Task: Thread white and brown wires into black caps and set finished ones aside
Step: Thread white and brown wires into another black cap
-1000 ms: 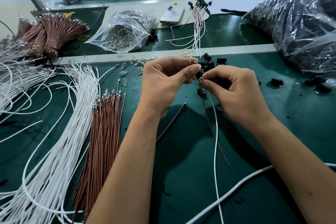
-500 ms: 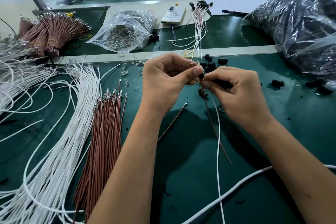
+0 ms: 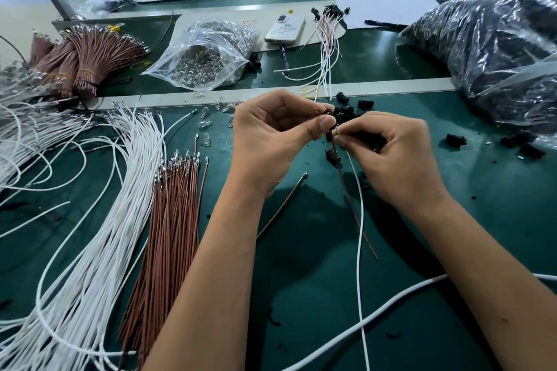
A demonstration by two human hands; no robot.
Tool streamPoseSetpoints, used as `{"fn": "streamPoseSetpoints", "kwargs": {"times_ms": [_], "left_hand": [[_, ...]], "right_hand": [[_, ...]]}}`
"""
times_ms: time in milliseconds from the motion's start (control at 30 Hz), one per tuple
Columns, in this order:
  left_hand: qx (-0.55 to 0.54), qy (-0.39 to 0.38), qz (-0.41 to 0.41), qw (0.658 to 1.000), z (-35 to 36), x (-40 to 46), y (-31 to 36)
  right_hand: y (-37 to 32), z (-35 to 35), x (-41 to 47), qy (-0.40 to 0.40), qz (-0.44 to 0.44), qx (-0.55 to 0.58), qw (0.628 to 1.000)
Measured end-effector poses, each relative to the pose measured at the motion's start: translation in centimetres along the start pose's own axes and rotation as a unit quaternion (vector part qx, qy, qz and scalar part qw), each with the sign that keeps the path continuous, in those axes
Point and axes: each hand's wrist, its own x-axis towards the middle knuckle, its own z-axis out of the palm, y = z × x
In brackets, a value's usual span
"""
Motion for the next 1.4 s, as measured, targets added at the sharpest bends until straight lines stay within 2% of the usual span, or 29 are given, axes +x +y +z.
{"fn": "streamPoseSetpoints", "kwargs": {"times_ms": [233, 867, 1400], "left_hand": [[0.013, -0.040, 0.008, 0.999, 0.15, -0.23, 0.31], [0.084, -0.047, -0.020, 0.995, 0.14, -0.14, 0.14], [0.039, -0.052, 0.001, 0.998, 0.54, -0.22, 0.42]], "right_hand": [[-0.57, -0.08, 0.01, 0.018, -0.033, -0.016, 0.999], [-0.79, -0.15, -0.05, 0.033, -0.086, -0.007, 0.996], [-1.02, -0.10, -0.13, 0.020, -0.085, 0.002, 0.996]]}}
